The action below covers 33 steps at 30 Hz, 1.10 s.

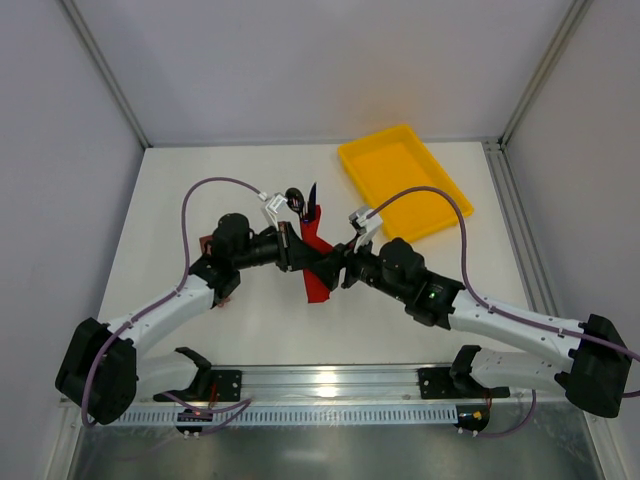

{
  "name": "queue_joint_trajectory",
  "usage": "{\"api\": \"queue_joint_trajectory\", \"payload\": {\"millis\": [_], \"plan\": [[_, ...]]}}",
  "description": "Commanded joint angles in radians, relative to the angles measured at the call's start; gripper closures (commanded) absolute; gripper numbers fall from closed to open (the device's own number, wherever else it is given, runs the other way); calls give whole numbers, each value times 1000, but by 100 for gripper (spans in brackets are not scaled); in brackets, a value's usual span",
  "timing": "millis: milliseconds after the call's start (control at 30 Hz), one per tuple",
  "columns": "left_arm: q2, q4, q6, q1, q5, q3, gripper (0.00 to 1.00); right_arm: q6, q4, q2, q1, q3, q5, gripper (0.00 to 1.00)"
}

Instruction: Place the utensils on the paper napkin and roll it up

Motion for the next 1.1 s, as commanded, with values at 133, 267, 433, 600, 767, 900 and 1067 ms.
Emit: {"api": "queue_joint_trajectory", "payload": {"millis": [133, 267, 433, 600, 767, 900, 1067], "plan": [[-4, 122, -24, -4, 60, 30, 100, -4, 68, 8, 12, -16, -7, 37], [-3, 140, -32, -4, 66, 29, 100, -1, 82, 8, 14, -27, -18, 36], [5, 186, -50, -2, 79, 22, 100, 10, 119, 3, 14, -48, -56, 36], [5, 211, -58, -2, 94, 19, 100, 20, 136, 12, 14, -56, -63, 36], [6, 223, -61, -4, 99, 18, 100, 26, 133, 11, 14, -62, -58, 36], [8, 226, -61, -4, 102, 21, 100, 31, 113, 6, 14, -64, -41, 36], [6, 217, -52, -4, 97, 24, 100, 33, 50, 8, 14, -44, -5, 36]]}}
